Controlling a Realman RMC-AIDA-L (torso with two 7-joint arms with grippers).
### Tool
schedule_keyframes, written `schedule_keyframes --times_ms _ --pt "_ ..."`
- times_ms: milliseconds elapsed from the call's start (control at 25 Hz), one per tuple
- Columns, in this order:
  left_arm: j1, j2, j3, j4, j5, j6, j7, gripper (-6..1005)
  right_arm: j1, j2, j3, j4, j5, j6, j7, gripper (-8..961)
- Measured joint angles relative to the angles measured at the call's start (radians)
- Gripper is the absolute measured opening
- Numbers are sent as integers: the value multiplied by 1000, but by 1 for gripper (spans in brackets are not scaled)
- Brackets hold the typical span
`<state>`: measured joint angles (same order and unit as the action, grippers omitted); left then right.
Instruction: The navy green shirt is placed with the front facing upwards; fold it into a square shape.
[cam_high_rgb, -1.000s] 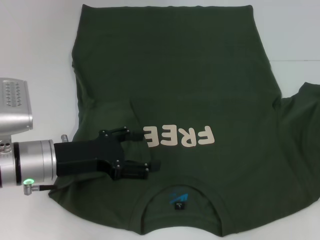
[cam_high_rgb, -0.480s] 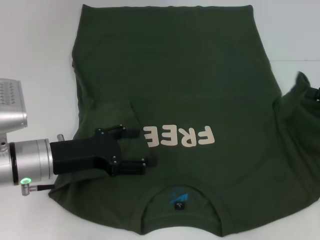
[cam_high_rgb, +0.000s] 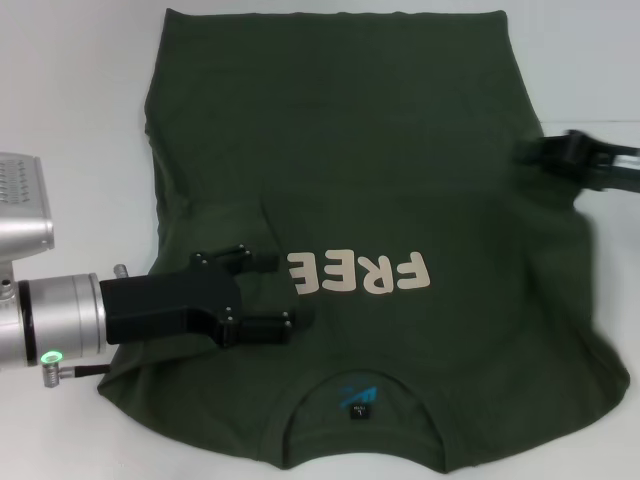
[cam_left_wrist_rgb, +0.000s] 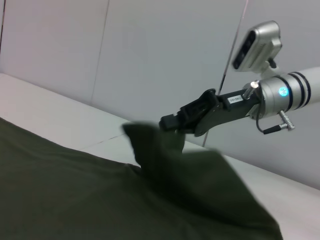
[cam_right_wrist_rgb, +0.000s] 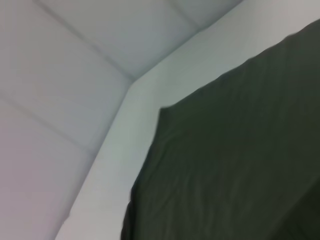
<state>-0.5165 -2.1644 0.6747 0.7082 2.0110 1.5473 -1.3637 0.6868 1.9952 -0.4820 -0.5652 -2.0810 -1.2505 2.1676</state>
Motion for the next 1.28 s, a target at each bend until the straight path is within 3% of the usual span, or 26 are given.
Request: schedule_keyframes --times_ms 200,440,680,800,880,1040,1280 --pt "0 0 -3 -8 0 -4 1 939 19 23 -46 -3 1 -17 -21 154" --pt "2 0 -4 -13 0 -11 3 938 -3 4 -36 -10 3 -48 -5 386" --pt "5 0 -4 -13 0 -11 3 938 -67 -1 -38 -11 116 -57 -75 521" --pt "6 0 -10 -13 0 -11 0 938 -87 17 -38 -6 150 -63 -143 588" --pt "6 0 -21 -13 -1 -9 -2 938 -100 41 -35 -3 171 -66 -215 633" --pt "6 -1 -45 -13 -3 -8 -13 937 -123 78 -37 10 234 -94 -389 815" --pt "17 1 -87 -11 -4 -13 -45 937 -134 89 -35 78 252 -146 -577 930"
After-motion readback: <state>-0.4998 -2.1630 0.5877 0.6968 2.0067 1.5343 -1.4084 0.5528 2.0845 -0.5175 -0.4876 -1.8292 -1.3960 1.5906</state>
